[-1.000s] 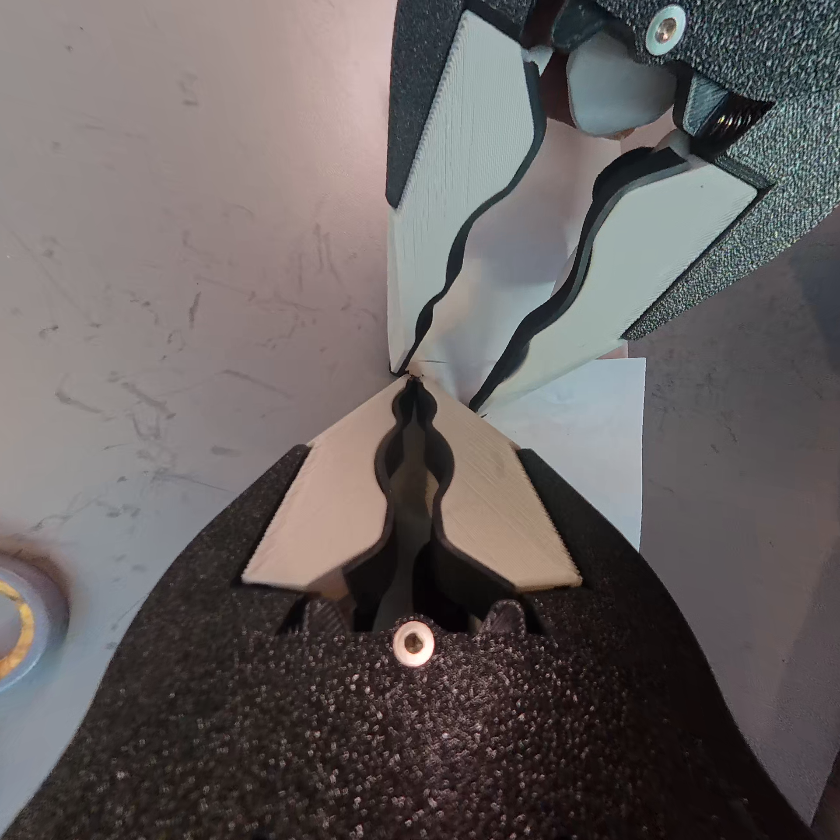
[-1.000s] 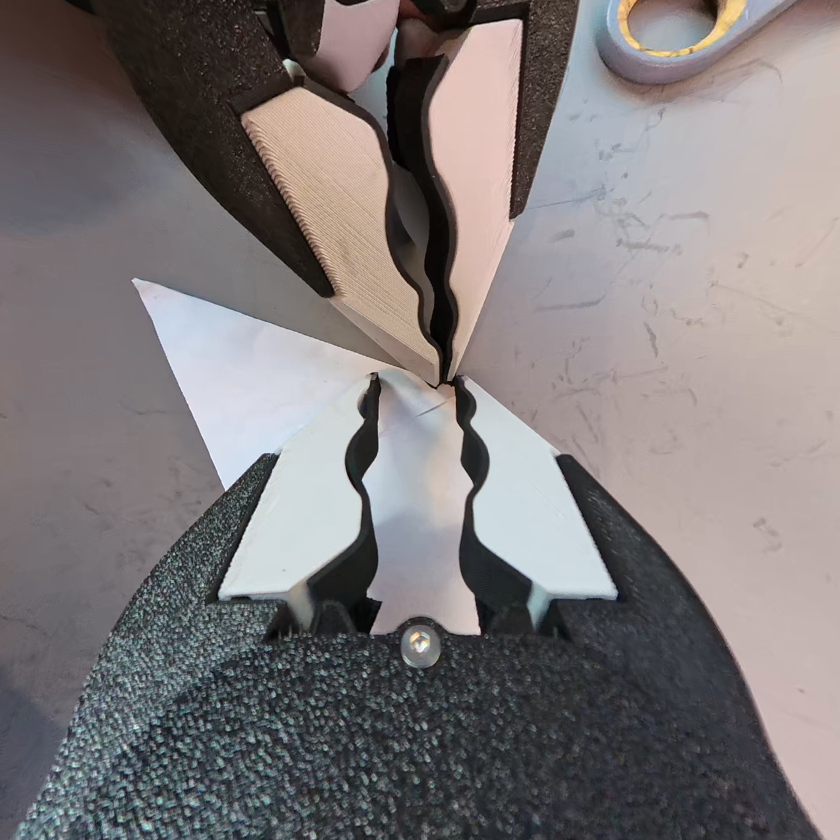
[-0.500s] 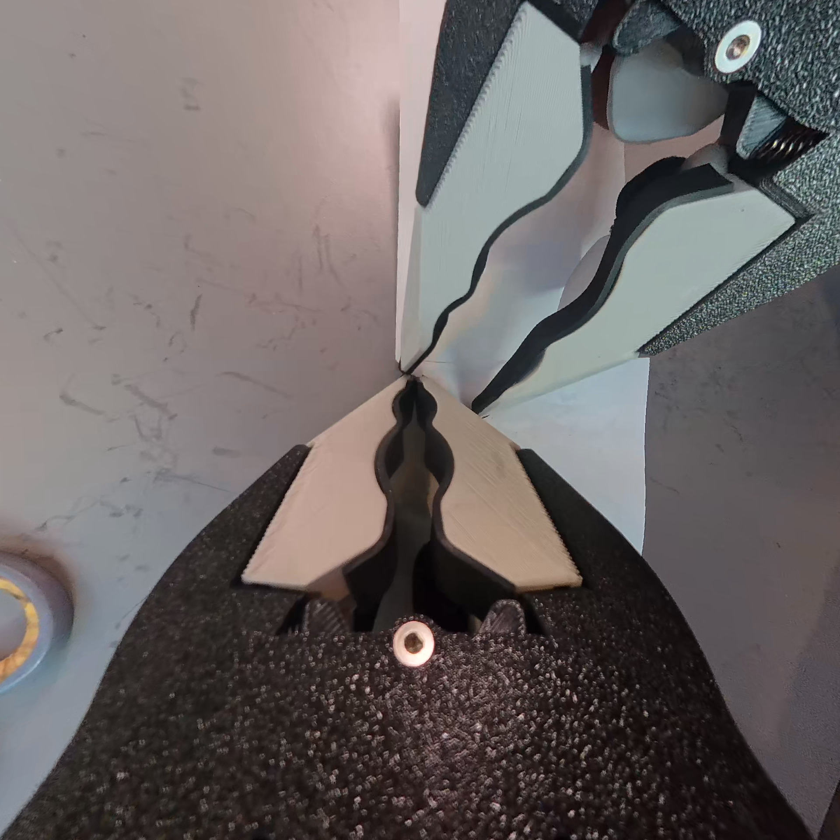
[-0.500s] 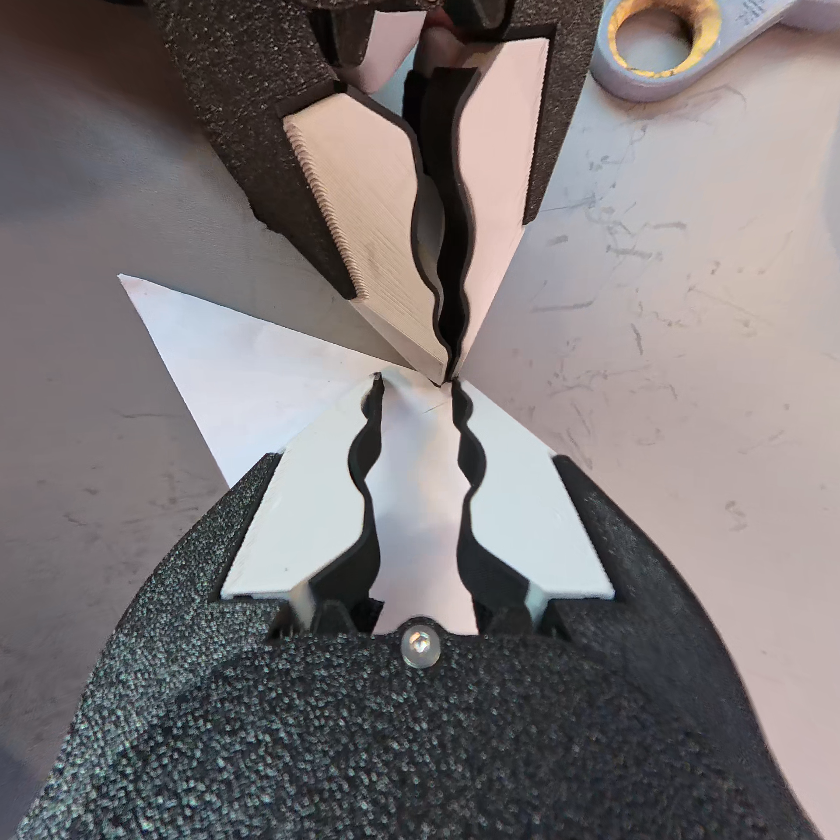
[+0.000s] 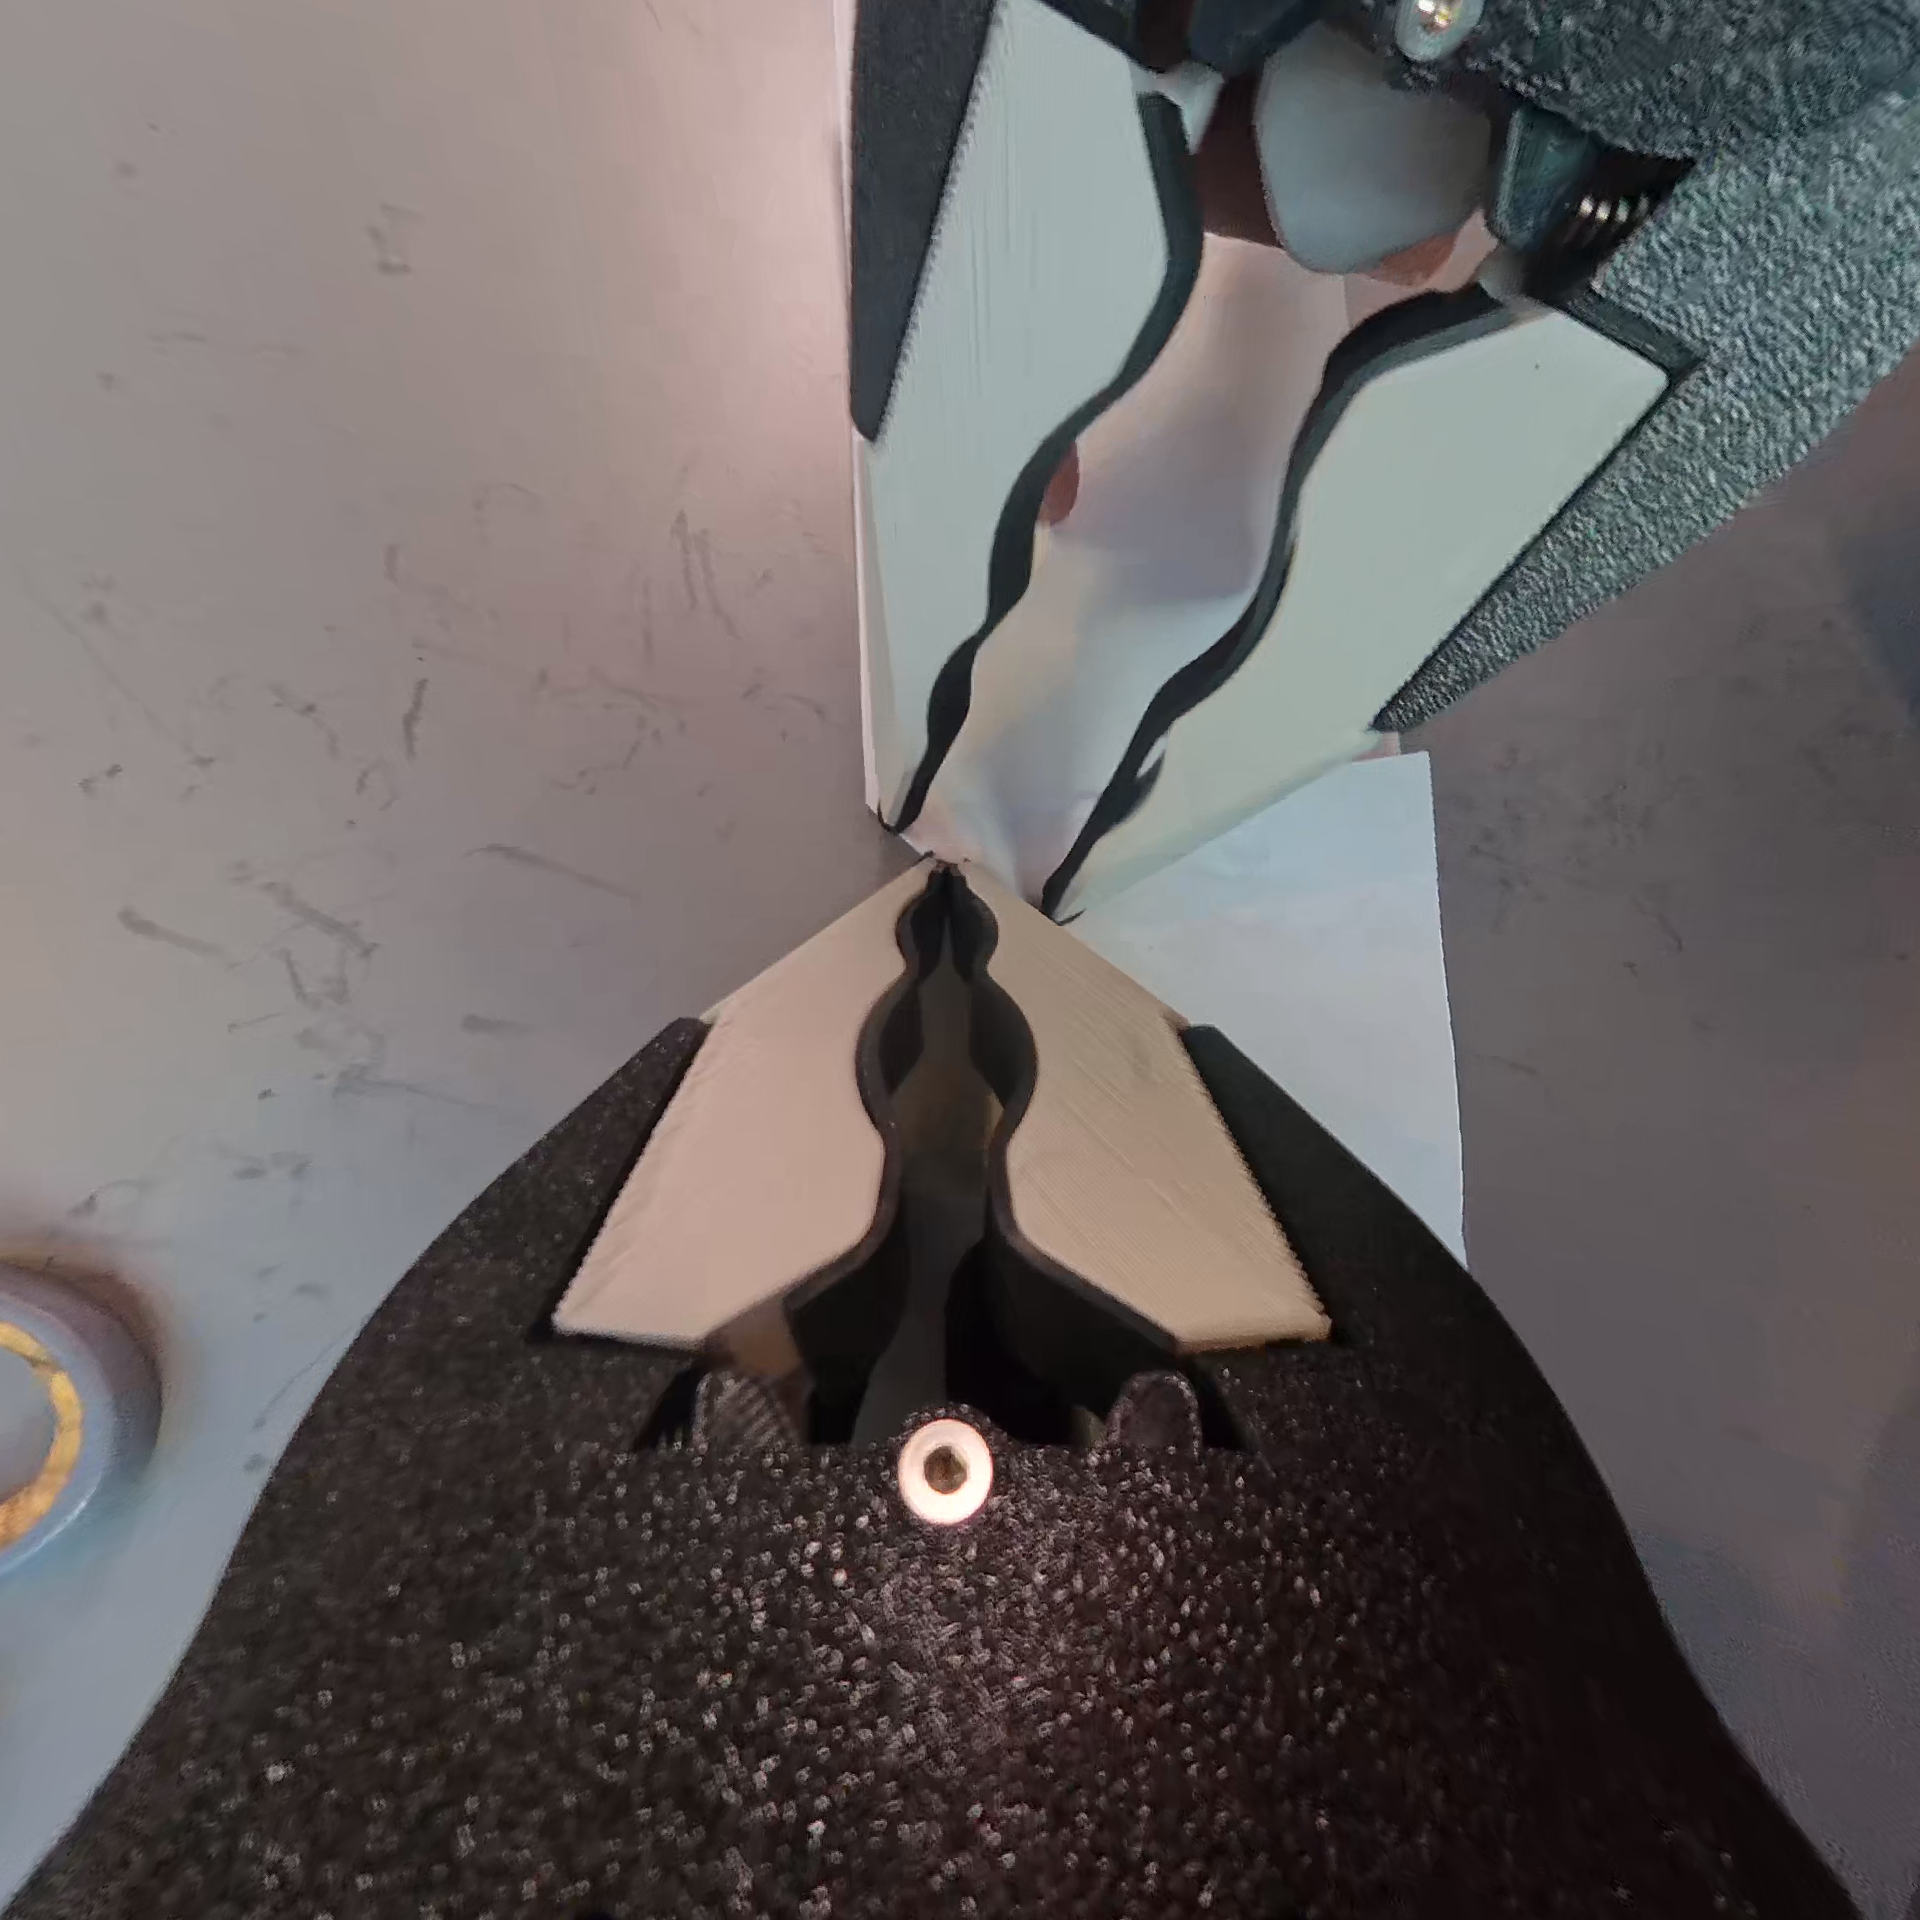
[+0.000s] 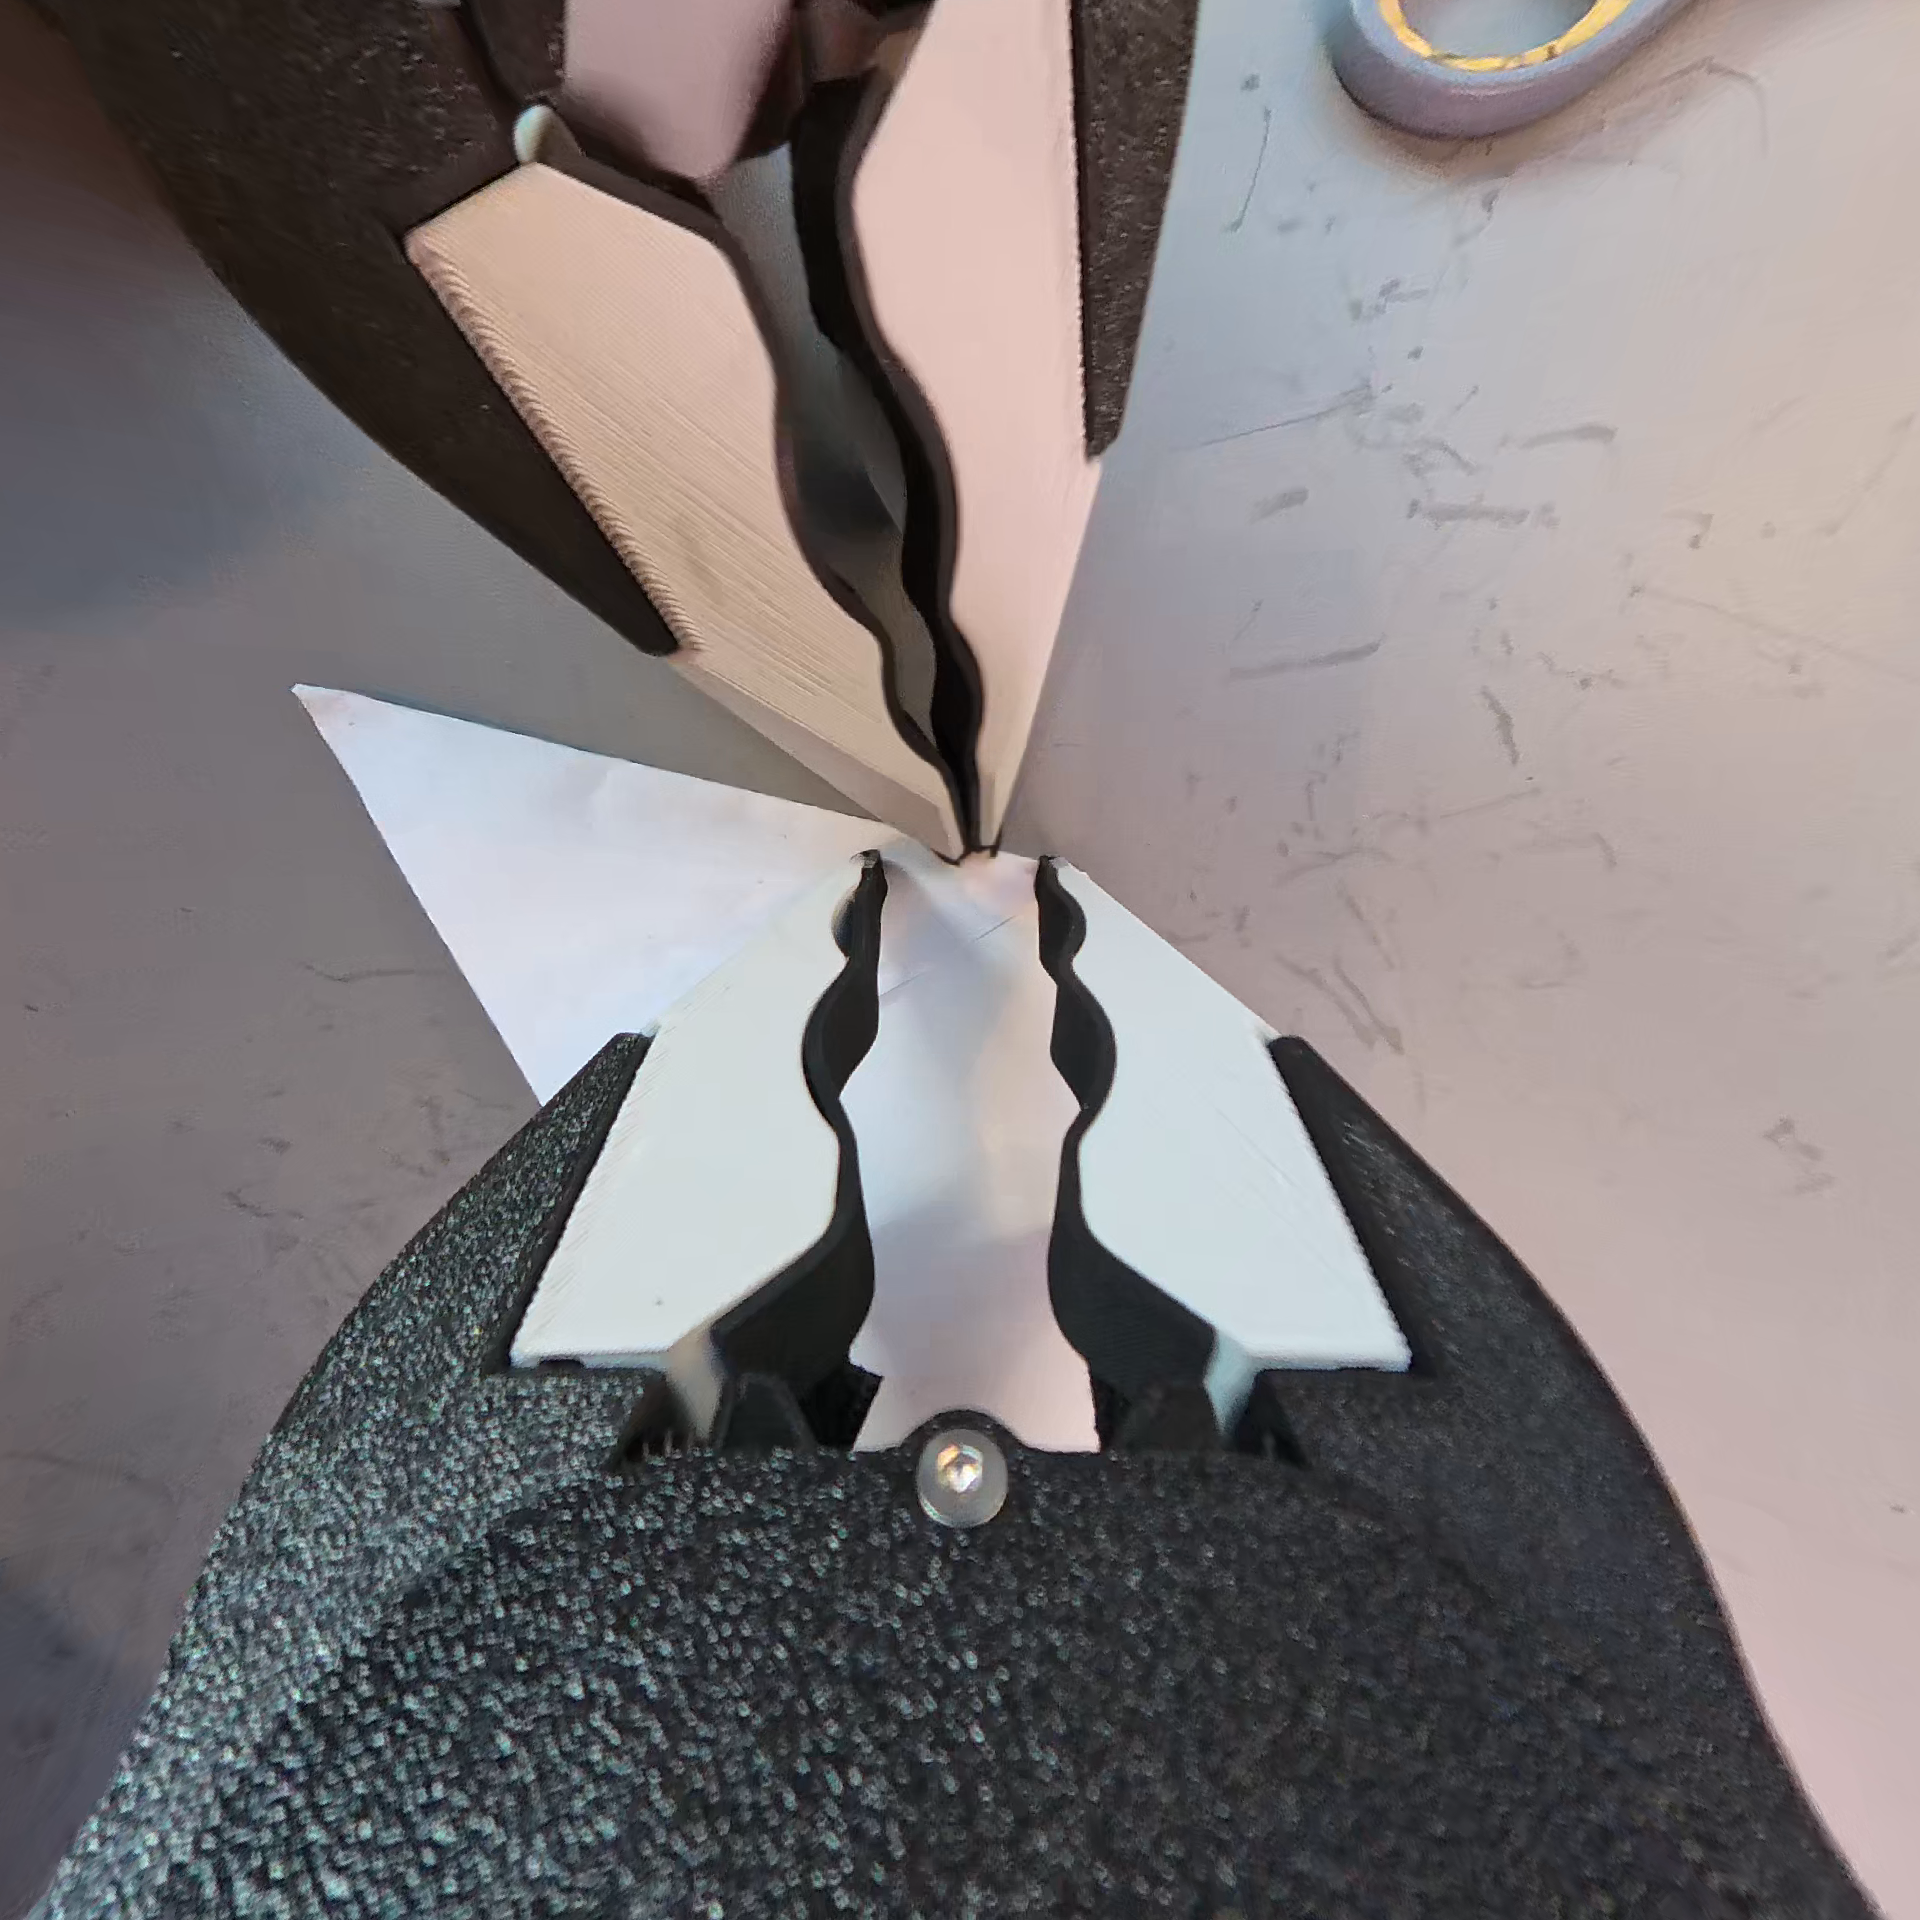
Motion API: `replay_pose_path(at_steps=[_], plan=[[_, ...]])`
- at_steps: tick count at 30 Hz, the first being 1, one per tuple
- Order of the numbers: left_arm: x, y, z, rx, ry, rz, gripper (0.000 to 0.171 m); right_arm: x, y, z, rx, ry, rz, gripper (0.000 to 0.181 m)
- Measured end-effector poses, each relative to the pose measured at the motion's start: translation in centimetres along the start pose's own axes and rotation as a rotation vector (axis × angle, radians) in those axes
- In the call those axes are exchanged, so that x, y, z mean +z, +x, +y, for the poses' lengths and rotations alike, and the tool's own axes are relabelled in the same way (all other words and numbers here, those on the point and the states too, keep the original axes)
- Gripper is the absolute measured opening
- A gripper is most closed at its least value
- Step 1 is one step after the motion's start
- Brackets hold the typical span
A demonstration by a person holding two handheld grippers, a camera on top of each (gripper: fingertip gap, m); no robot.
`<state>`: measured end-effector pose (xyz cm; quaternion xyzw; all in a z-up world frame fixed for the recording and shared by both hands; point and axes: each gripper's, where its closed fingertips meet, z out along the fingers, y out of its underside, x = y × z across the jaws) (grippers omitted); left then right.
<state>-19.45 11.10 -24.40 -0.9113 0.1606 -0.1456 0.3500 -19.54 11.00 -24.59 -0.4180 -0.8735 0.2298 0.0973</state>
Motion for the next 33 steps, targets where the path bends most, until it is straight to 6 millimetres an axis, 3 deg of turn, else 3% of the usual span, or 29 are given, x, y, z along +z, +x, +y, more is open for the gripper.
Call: replay_pose_path(at_steps=[1,11,24,33], plan=[[-0.1,0.3,0.2,0.03,-0.001,-0.006,0.0,0.0,0.0,0.0,0.001,0.006,0.002,0.029],[-0.6,1.1,1.2,0.234,-0.043,-0.135,0.0,0.0,0.0,0.0,0.01,0.029,0.007,0.029],[-3.3,6.0,5.1,0.315,-0.073,-0.115,0.0,0.0,0.1,0.0,0.014,0.041,0.014,0.029],[-4.3,7.9,6.5,0.598,-0.077,-0.262,0.0,0.0,0.0,0.0,0.021,0.057,0.018,0.029]])
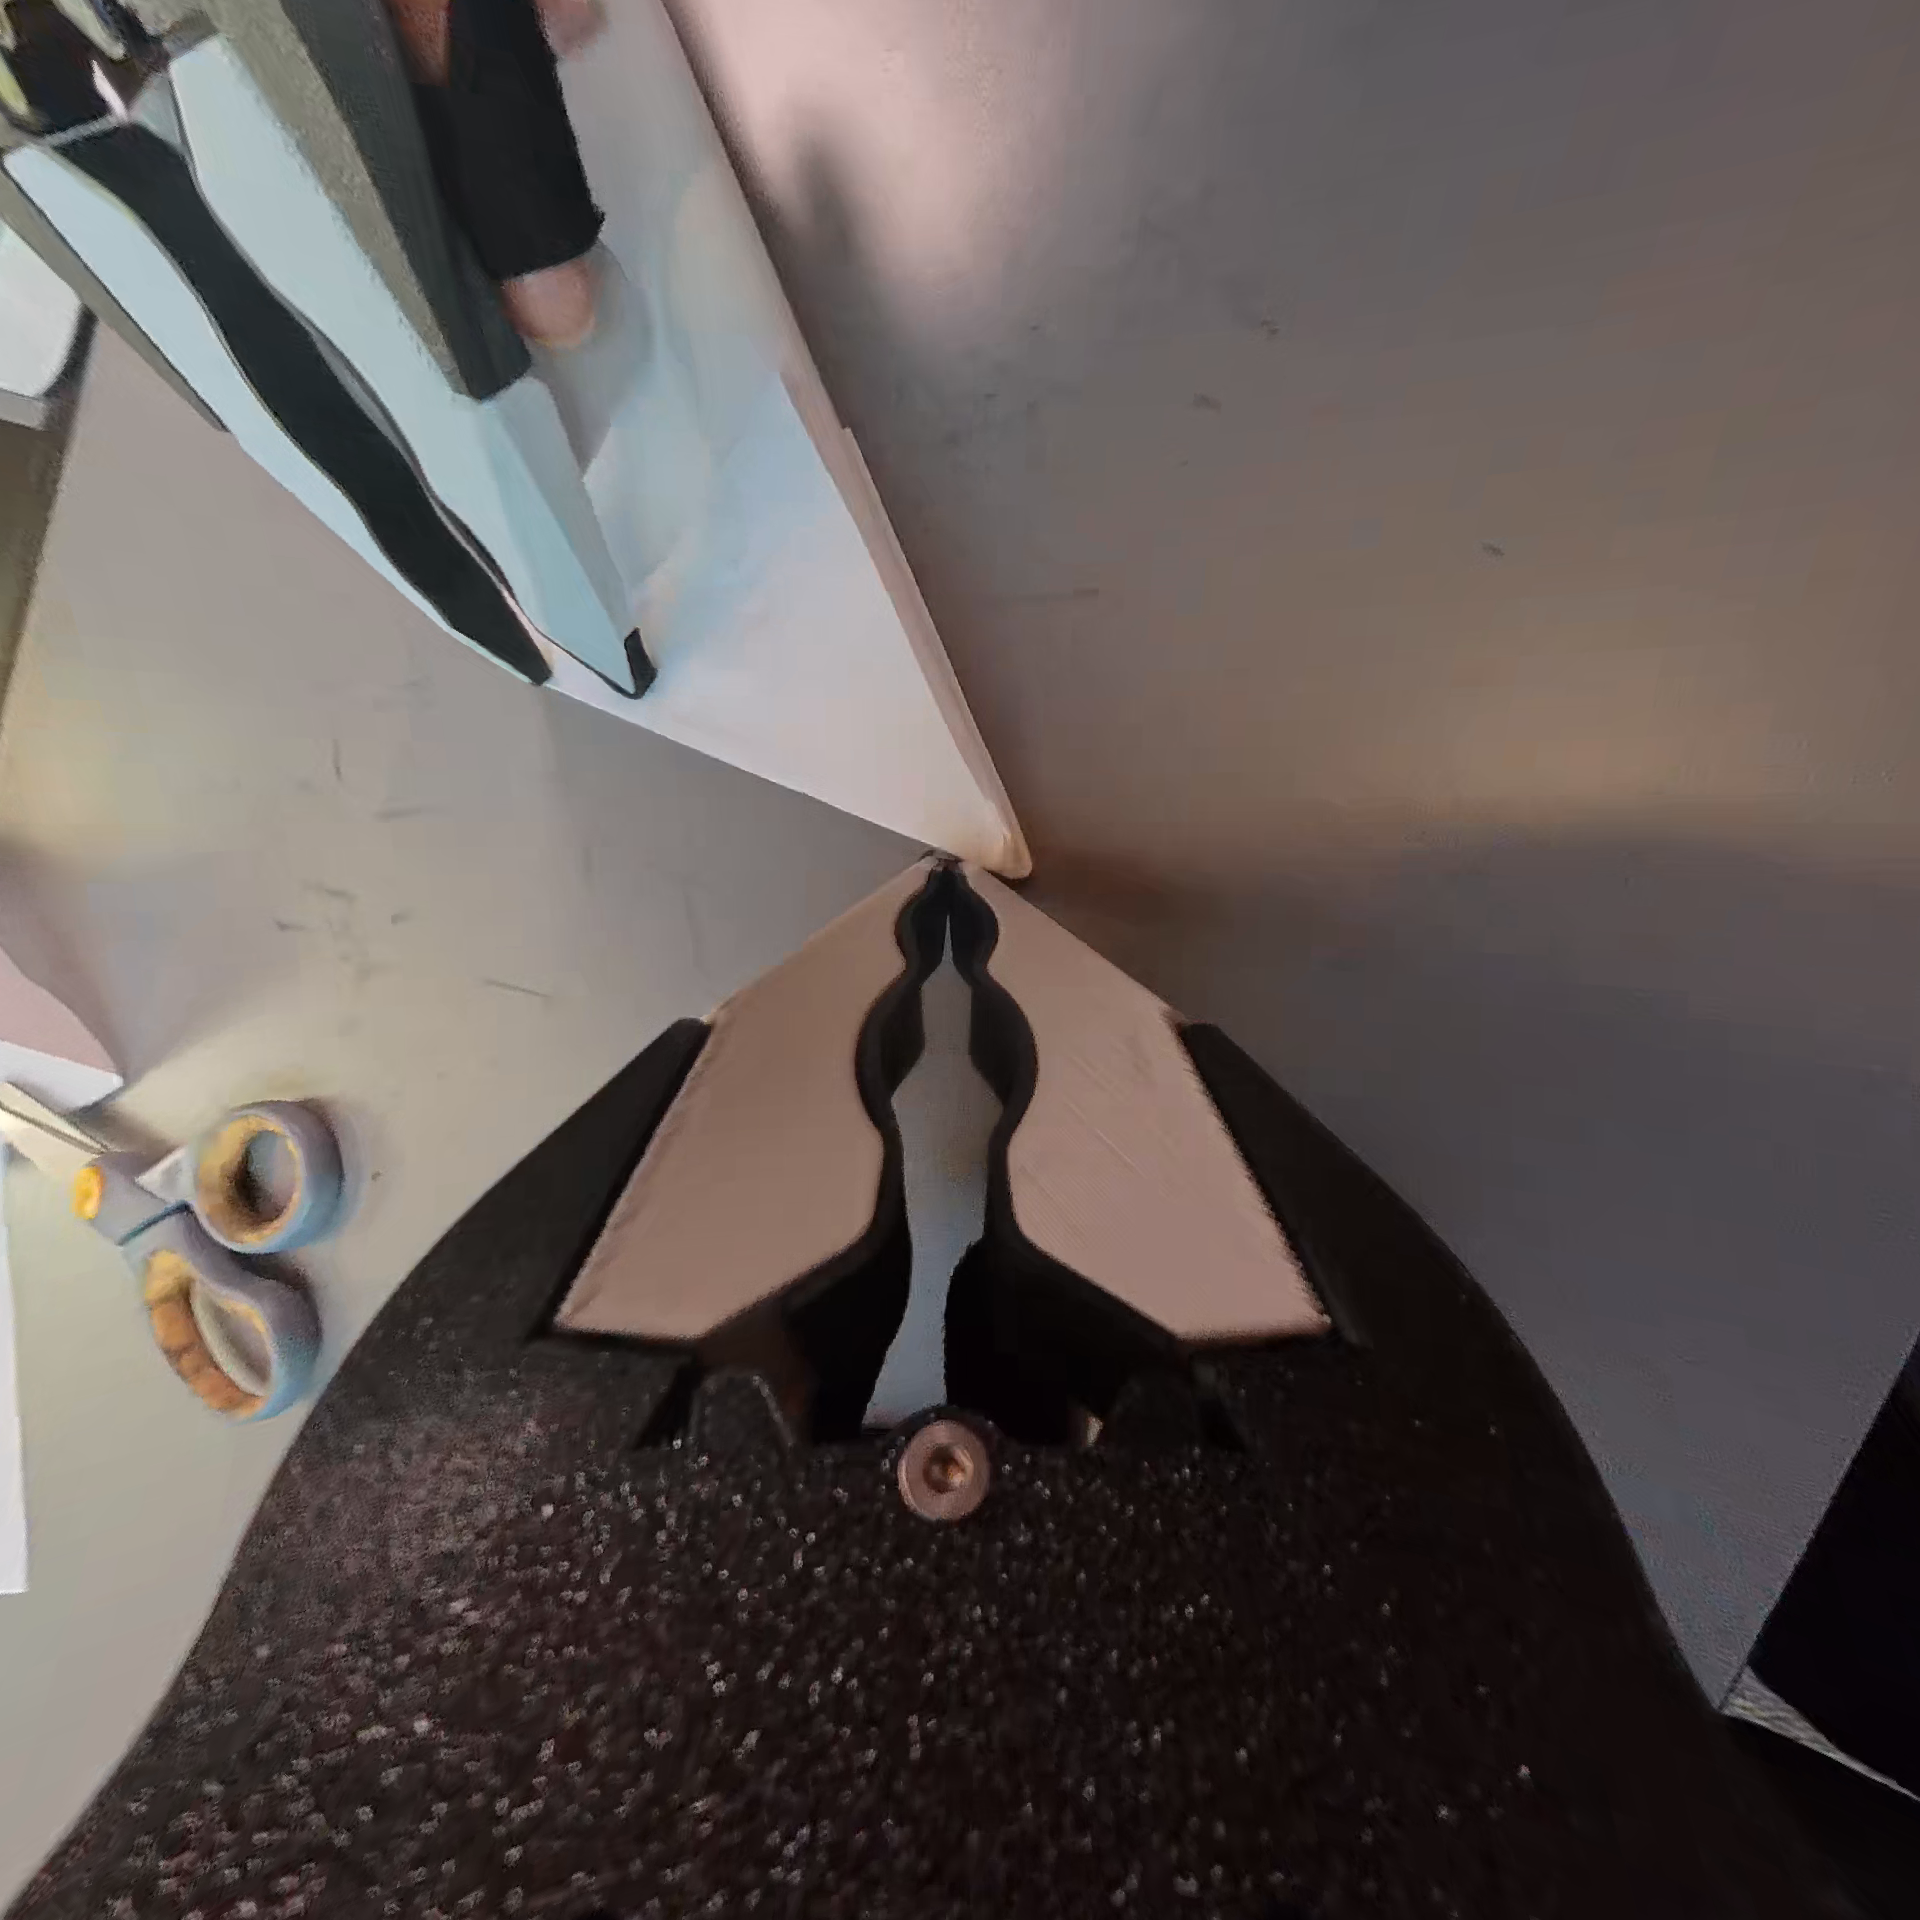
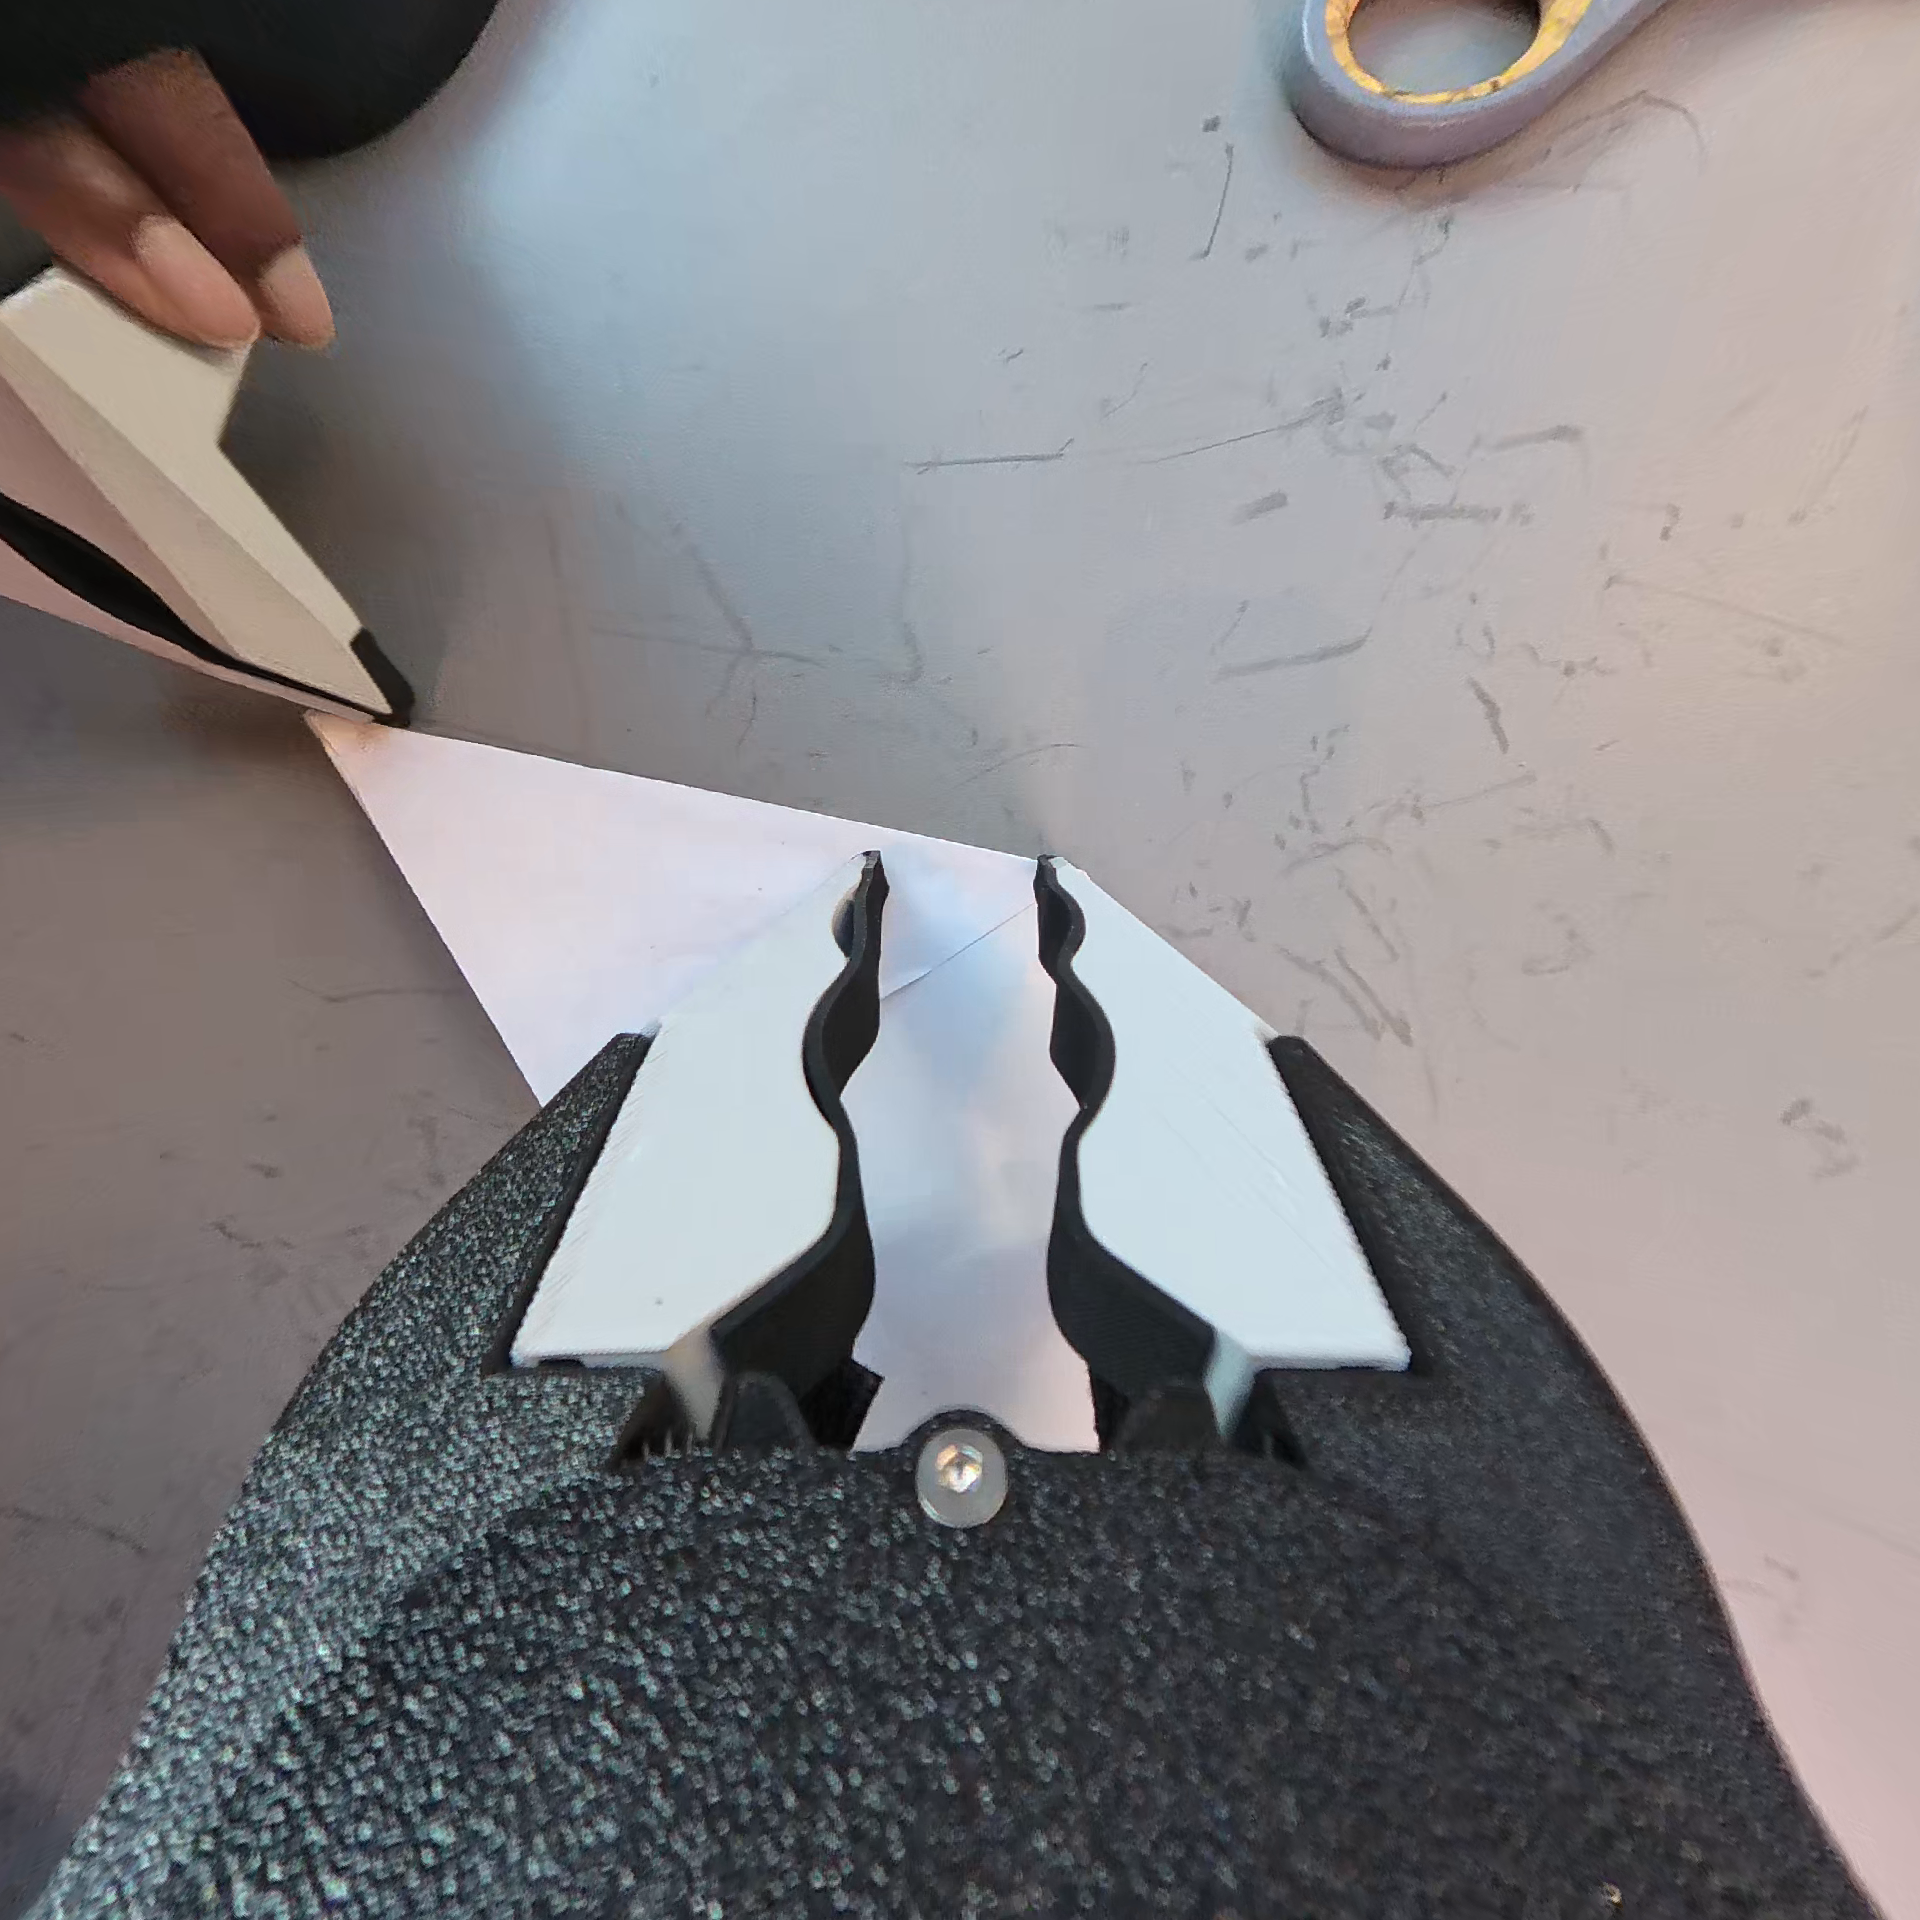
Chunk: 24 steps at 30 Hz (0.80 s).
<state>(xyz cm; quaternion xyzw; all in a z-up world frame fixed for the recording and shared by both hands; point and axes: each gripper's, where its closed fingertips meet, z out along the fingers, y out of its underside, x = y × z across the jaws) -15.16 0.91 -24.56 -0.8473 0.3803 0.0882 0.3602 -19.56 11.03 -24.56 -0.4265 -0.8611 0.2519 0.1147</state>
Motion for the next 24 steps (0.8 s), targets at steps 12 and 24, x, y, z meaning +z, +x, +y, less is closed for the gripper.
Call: replay_pose_path(at_steps=[12,24], plan=[[-0.8,-2.4,-1.1,0.021,0.131,-0.102,0.0,0.0,0.0,-0.1,0.009,0.017,0.013,0.029],[-0.1,0.3,0.0,0.1,0.02,-0.045,0.0,0.0,0.1,-0.1,0.016,0.021,0.01,0.029]])
